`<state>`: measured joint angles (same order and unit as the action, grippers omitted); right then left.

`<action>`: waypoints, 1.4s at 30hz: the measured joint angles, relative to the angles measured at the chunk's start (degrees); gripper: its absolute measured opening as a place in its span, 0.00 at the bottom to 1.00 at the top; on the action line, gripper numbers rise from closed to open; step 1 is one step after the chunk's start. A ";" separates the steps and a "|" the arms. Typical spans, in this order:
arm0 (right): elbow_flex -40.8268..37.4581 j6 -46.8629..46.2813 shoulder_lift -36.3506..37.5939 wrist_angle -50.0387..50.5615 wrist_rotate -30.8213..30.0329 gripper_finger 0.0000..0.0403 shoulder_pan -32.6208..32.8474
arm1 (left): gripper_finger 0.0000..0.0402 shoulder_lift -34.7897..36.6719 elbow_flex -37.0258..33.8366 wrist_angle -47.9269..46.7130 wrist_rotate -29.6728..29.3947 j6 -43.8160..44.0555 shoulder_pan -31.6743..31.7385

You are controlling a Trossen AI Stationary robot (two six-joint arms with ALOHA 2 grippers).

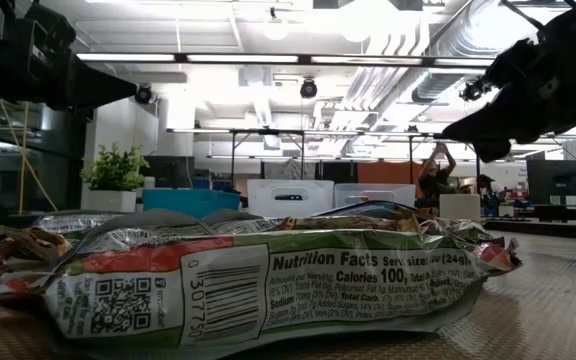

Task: Pick and place Granola Bars by type
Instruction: Put the yellow granola bar into the right transparent bin

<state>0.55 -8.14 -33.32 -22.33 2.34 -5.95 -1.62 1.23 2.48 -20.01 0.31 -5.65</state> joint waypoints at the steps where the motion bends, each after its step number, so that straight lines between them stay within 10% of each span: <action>1: -0.02 2.46 0.02 0.00 -1.00 0.00 0.00 | 0.00 -0.01 0.00 0.01 0.00 0.01 0.00; 33: 2.60 -8.34 -0.04 -6.32 -4.58 0.00 0.00 | 0.00 -0.01 0.00 0.00 0.00 0.00 0.00; 42: 26.41 6.68 -1.64 31.07 -2.46 0.00 0.02 | 0.00 0.01 -0.02 0.00 -0.01 0.00 0.00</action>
<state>26.97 -1.46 -34.96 8.74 -0.12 -5.93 -1.61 1.21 2.48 -20.02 0.31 -5.65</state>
